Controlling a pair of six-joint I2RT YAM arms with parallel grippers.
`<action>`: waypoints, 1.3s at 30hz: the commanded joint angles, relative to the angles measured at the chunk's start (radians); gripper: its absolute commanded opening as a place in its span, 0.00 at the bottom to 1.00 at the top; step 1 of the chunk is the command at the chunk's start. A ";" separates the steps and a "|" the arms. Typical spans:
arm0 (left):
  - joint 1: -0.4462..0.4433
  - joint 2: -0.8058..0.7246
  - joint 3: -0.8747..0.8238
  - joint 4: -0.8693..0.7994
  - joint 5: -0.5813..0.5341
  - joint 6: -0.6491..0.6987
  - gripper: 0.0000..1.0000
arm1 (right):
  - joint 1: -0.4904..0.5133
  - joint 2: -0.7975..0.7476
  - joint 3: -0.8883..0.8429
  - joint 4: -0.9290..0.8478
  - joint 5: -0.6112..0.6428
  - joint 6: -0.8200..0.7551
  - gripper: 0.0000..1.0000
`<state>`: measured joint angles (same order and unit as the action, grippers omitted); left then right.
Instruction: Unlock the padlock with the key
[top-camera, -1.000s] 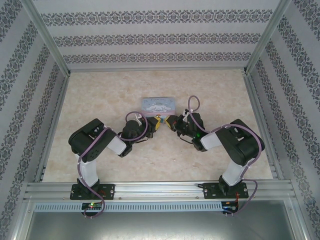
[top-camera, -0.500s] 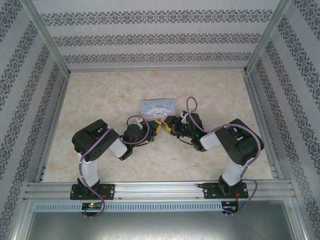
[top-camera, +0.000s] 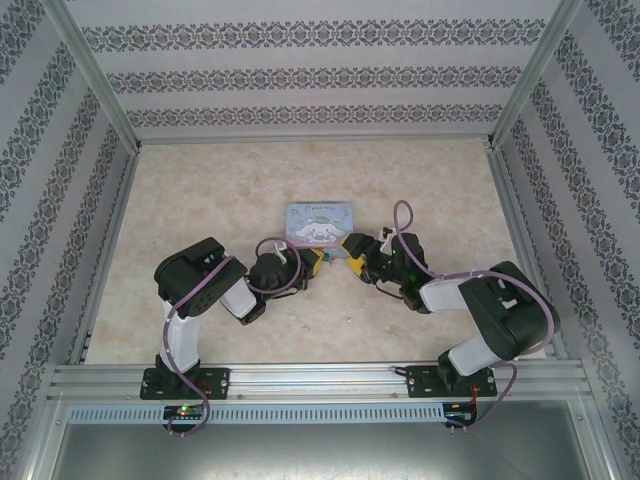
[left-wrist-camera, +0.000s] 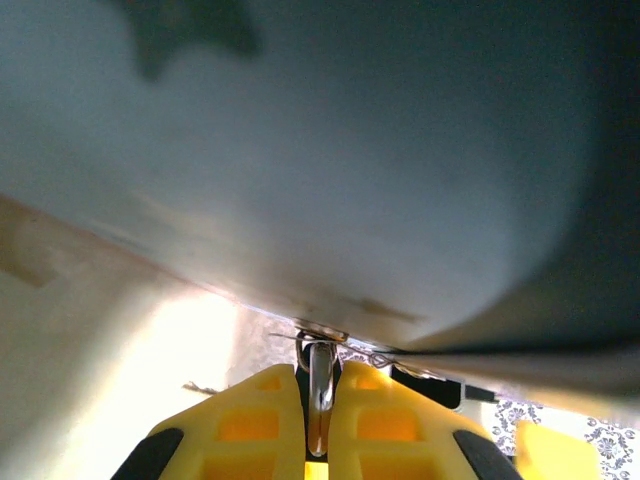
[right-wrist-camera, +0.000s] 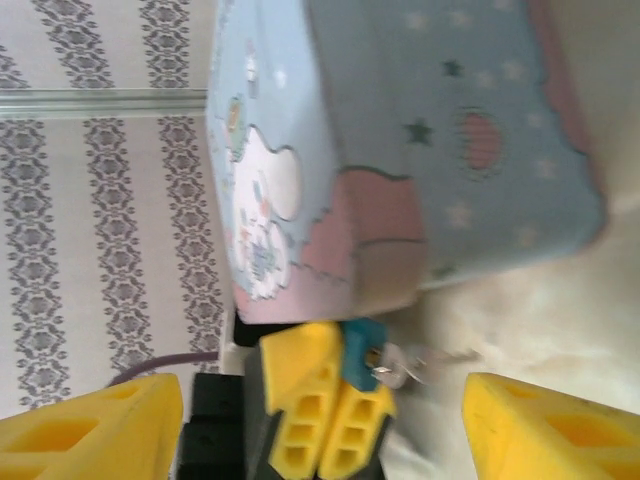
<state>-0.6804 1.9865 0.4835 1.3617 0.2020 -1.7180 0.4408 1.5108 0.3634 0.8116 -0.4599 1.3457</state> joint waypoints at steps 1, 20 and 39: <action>0.011 -0.013 -0.004 0.046 0.014 0.030 0.00 | -0.011 -0.070 -0.007 -0.163 -0.025 -0.153 0.71; 0.021 -0.090 0.033 -0.127 0.112 0.036 0.00 | 0.236 -0.166 0.337 -0.932 0.386 -1.001 0.42; 0.024 -0.129 0.042 -0.174 0.145 0.041 0.00 | 0.332 0.051 0.486 -0.999 0.532 -1.121 0.37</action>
<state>-0.6655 1.8950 0.5018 1.1736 0.3222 -1.7020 0.7685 1.5372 0.8207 -0.1680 0.0372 0.2504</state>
